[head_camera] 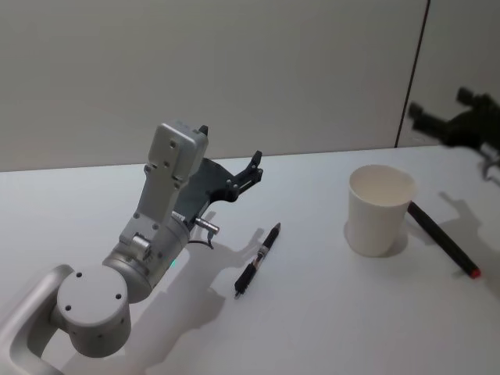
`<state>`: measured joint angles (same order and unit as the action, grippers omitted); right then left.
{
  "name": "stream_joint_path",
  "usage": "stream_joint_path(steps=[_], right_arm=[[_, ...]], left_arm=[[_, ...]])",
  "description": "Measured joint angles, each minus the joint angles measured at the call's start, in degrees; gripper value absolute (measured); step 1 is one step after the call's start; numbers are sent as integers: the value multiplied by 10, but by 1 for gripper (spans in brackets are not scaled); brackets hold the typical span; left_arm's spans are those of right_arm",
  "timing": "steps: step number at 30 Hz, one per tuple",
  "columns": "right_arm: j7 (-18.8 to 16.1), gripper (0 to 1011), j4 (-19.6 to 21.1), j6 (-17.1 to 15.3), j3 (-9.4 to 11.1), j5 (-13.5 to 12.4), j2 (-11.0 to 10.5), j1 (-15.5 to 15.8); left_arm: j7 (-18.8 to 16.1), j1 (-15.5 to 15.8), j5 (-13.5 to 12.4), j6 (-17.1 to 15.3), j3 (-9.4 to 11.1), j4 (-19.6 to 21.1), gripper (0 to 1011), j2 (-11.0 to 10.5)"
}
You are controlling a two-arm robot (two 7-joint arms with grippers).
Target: Place the pen into the pen holder.
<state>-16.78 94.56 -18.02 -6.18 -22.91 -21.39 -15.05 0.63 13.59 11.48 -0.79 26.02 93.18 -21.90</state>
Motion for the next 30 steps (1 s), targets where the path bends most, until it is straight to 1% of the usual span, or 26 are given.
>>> stream_joint_path(steps=[2, 4, 5, 8, 10, 12, 14, 17, 20, 21, 23, 24, 25, 26, 28, 30], right_arm=[[-5, 1001, 0, -11, 11, -21, -7, -9], [-8, 1002, 0, -18, 19, -33, -12, -16], [-10, 1002, 0, -25, 26, -45, -17, -22], [-14, 1001, -3, -41, 37, -62, -27, -33], [-17, 1002, -5, -51, 42, -68, -32, -39], [-22, 1001, -11, -71, 48, -73, -40, -48], [-23, 1001, -12, -75, 50, -73, -42, -51], [-31, 1002, -21, -103, 53, -70, -51, -63], [-36, 1001, -27, -119, 54, -64, -57, -70], [-40, 1002, -30, -131, 54, -58, -60, -75], [-44, 1002, -34, -142, 53, -52, -63, -81], [-49, 1002, -39, -156, 51, -44, -66, -86], [-51, 1001, -41, -161, 51, -41, -67, -88], [-57, 1001, -45, -173, 48, -32, -70, -93], [-59, 1002, -47, -178, 47, -28, -71, -96], [-71, 1002, -56, -203, 41, -7, -76, -107]], left_arm=[[0, 0, 0, 0, 0, 0, 1001, 0], [0, 0, 0, 0, 0, 0, 1001, 0], [0, 0, 0, 0, 0, 0, 1001, 0], [0, 0, 0, 0, 0, 0, 1001, 0], [0, 0, 0, 0, 0, 0, 1001, 0], [0, 0, 0, 0, 0, 0, 1001, 0], [0, 0, 0, 0, 0, 0, 1001, 0], [0, 0, 0, 0, 0, 0, 1001, 0], [0, 0, 0, 0, 0, 0, 1001, 0], [0, 0, 0, 0, 0, 0, 1001, 0], [0, 0, 0, 0, 0, 0, 1001, 0], [0, 0, 0, 0, 0, 0, 1001, 0], [0, 0, 0, 0, 0, 0, 1001, 0], [0, 0, 0, 0, 0, 0, 1001, 0], [0, 0, 0, 0, 0, 0, 1001, 0], [0, 0, 0, 0, 0, 0, 1001, 0]])
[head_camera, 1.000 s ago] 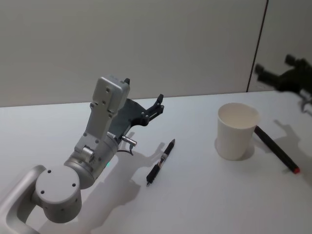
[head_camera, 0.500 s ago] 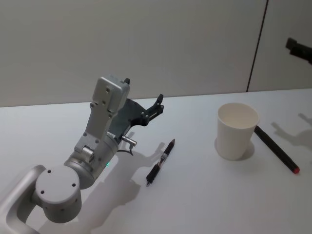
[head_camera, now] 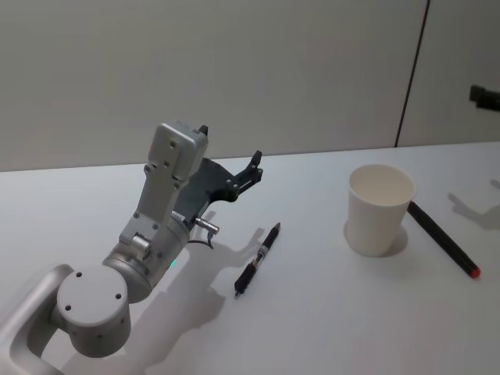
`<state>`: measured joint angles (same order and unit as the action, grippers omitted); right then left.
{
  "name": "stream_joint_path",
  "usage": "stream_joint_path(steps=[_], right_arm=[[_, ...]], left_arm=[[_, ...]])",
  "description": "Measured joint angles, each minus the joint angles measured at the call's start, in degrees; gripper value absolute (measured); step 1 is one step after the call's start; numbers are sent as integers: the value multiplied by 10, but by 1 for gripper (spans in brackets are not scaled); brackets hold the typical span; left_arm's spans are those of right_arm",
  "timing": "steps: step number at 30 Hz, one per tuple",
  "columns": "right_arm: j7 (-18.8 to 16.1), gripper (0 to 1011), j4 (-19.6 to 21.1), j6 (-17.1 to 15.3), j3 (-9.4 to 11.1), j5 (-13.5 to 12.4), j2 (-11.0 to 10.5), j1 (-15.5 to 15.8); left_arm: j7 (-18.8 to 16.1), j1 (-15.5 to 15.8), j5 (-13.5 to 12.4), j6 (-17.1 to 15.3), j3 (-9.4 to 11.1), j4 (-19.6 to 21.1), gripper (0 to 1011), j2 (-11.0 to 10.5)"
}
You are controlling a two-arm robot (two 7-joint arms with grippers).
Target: Place the pen into the pen holder.
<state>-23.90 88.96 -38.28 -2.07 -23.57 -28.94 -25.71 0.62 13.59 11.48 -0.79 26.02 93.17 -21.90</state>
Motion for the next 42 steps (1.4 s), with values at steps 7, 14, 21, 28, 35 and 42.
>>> stream_joint_path(steps=[7, 14, 21, 28, 35, 42], right_arm=[[-29, 1002, -17, -48, -16, 51, -8, -19], [-71, 1002, -36, -101, -42, 117, -13, -40], [-107, 1001, -52, -140, -72, 171, -11, -53], [-133, 1002, -61, -166, -98, 206, -2, -61], [-144, 1002, -69, -182, -121, 227, 11, -69], [-144, 1002, -79, -191, -135, 237, 24, -75]], left_arm=[[0, 0, 0, 0, 0, 0, 1001, 0], [0, 0, 0, 0, 0, 0, 1001, 0], [0, 0, 0, 0, 0, 0, 1001, 0], [0, 0, 0, 0, 0, 0, 1001, 0], [0, 0, 0, 0, 0, 0, 1001, 0], [0, 0, 0, 0, 0, 0, 1001, 0]])
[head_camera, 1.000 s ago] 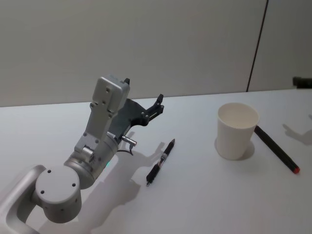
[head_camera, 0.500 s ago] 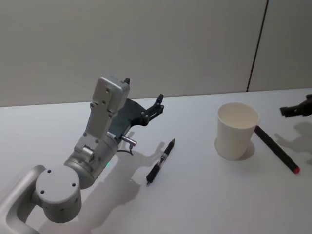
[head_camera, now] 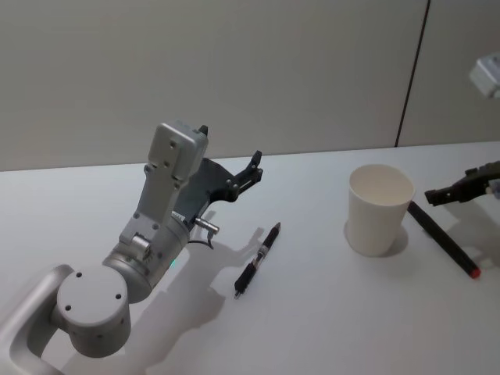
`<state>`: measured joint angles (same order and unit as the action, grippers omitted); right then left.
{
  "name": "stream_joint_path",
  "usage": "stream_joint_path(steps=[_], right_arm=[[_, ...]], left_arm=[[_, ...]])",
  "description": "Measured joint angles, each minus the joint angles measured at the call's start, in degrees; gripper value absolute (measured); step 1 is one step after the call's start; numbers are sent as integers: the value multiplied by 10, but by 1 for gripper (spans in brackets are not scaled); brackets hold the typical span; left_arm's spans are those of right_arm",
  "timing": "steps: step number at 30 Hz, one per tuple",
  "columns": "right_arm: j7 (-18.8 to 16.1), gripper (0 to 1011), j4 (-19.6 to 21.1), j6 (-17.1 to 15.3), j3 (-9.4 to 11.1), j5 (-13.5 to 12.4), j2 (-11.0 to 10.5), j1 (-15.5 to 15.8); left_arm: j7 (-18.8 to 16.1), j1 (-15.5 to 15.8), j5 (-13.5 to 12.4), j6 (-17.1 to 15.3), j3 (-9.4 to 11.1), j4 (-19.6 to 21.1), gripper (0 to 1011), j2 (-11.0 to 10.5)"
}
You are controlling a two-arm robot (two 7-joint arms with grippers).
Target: Place the pen into the pen holder.
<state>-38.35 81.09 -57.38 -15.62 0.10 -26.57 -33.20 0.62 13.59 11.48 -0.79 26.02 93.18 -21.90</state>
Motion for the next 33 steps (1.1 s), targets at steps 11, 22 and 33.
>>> stream_joint_path(steps=[11, 22, 33], right_arm=[[6, 1001, -9, -11, -15, 5, 13, -3], [28, 1002, -10, -14, -24, -10, 24, 9], [47, 1002, -5, -16, -27, -21, 28, 20]], left_arm=[[0, 0, 0, 0, 0, 0, 1001, 0], [0, 0, 0, 0, 0, 0, 1001, 0], [0, 0, 0, 0, 0, 0, 1001, 0]])
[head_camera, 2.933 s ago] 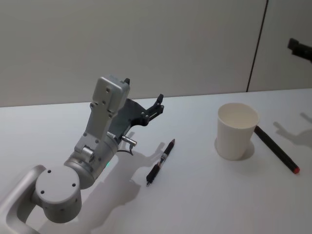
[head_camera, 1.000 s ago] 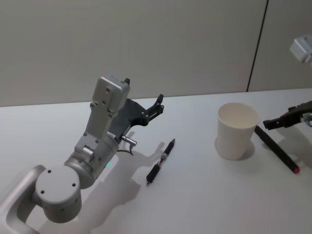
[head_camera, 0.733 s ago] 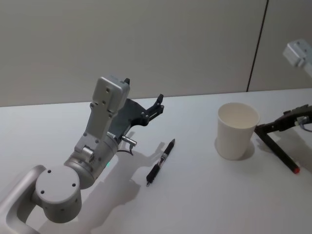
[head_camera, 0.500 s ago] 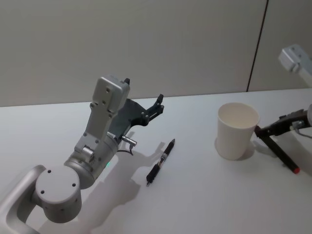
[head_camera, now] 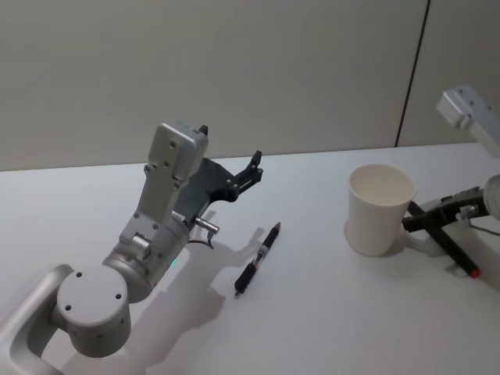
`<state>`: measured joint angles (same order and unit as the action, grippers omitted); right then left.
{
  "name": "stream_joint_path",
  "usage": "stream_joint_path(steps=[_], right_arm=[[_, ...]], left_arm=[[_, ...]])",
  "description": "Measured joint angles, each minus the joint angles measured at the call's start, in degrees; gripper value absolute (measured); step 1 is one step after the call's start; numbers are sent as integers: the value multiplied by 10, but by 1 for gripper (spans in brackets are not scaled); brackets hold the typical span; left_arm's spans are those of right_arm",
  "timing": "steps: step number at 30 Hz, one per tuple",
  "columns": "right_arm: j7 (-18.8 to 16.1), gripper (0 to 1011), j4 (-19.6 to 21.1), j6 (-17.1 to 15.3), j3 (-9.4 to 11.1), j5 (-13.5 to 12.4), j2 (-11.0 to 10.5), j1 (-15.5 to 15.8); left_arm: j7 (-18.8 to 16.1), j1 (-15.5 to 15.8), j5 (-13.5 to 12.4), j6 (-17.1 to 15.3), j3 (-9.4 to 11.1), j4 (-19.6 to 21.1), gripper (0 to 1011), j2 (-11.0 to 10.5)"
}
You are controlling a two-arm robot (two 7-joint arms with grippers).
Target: Place the pen into the pen holder.
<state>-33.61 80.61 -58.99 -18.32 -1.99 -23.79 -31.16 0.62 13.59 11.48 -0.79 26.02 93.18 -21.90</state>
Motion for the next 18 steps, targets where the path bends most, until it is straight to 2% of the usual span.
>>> stream_joint_path(steps=[18], right_arm=[[21, 1002, -5, 1, 1, -13, 5, 7]], left_arm=[[0, 0, 0, 0, 0, 0, 1001, 0]])
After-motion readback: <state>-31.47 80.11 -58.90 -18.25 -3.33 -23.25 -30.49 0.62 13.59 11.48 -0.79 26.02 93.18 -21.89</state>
